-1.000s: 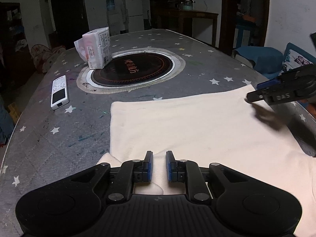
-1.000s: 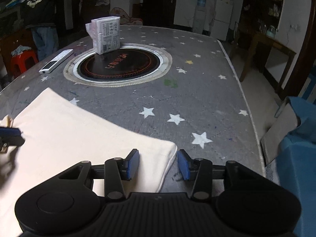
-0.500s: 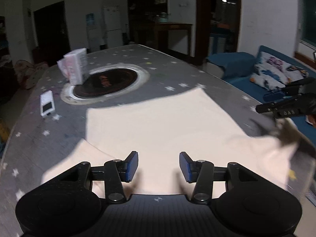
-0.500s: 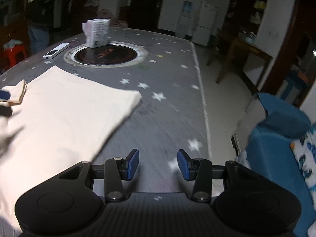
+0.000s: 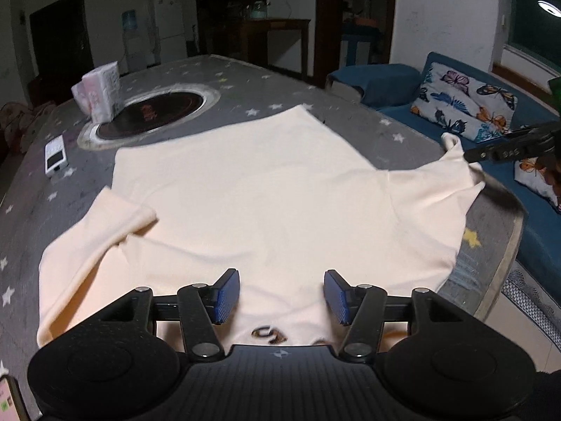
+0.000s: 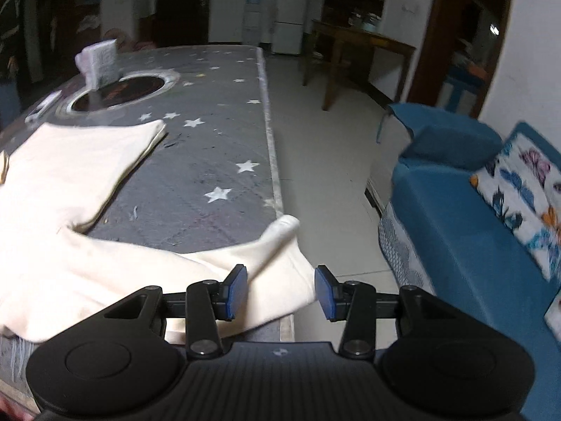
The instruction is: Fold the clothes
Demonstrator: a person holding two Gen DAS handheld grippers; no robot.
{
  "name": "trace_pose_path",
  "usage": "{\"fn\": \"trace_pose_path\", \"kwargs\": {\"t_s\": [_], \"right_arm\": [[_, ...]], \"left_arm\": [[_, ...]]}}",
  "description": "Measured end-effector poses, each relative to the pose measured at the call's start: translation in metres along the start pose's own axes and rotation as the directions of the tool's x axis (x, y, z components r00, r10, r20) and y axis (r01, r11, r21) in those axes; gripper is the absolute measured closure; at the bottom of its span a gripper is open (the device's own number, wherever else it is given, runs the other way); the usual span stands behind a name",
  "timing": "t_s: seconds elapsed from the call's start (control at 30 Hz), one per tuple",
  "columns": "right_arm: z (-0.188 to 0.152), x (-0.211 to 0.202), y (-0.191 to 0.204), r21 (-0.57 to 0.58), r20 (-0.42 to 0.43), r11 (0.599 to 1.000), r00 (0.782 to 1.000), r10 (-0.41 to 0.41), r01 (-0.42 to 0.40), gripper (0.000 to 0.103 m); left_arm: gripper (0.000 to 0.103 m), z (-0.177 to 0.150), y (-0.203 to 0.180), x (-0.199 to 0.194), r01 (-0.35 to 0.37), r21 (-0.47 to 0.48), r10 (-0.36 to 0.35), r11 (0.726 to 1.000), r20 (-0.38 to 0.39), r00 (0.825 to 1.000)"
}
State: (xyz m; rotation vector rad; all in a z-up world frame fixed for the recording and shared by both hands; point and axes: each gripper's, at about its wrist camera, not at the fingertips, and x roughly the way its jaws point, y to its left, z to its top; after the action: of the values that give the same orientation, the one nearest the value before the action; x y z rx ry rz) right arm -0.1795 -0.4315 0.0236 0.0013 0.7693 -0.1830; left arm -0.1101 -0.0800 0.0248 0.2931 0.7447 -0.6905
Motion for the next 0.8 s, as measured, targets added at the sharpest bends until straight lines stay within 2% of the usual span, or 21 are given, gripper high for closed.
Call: {"fn": "trace_pose_path", "kwargs": {"t_s": [0.13,0.23,0.47,0.6,0.77,0.8], "right_arm": [[-0.002,-0.001,-0.006,0.045,0.016,0.999,1.0,0.026,-0.027,0.062],[0.003,0.01,0.003,0.012,0.005,0.998,0.998,0.064,-0.064,0.065],[0.017,0.04,0.017,0.009,0.002,0.997,0.997,0.076,-0.076,0.064],[0.023,0.042,0.021,0.039,0.014,0.996,0.997,0.079,-0.079,0.064],[0.023,0.034,0.036,-0.015,0.034,0.996,0.995,0.09,-0.089,0.064],[0.023,0.032,0.039,-0.029,0.036,0.995,0.995,0.094,-0.093,0.064]], "left_arm": [[0.046,0.0,0.007,-0.007,-0.02,-0.026,0.021,0.999,0.016,1.0],[0.046,0.005,0.017,-0.01,-0.064,-0.049,0.066,0.997,0.031,0.997],[0.048,0.019,0.059,-0.008,-0.21,-0.113,0.216,0.971,0.043,0.975],[0.05,0.033,0.074,0.008,-0.266,-0.121,0.272,0.956,0.035,0.962],[0.05,0.041,0.076,0.04,-0.298,-0.084,0.298,0.951,-0.013,0.955],[0.054,0.041,0.075,0.046,-0.305,-0.073,0.303,0.95,-0.028,0.952]]}}
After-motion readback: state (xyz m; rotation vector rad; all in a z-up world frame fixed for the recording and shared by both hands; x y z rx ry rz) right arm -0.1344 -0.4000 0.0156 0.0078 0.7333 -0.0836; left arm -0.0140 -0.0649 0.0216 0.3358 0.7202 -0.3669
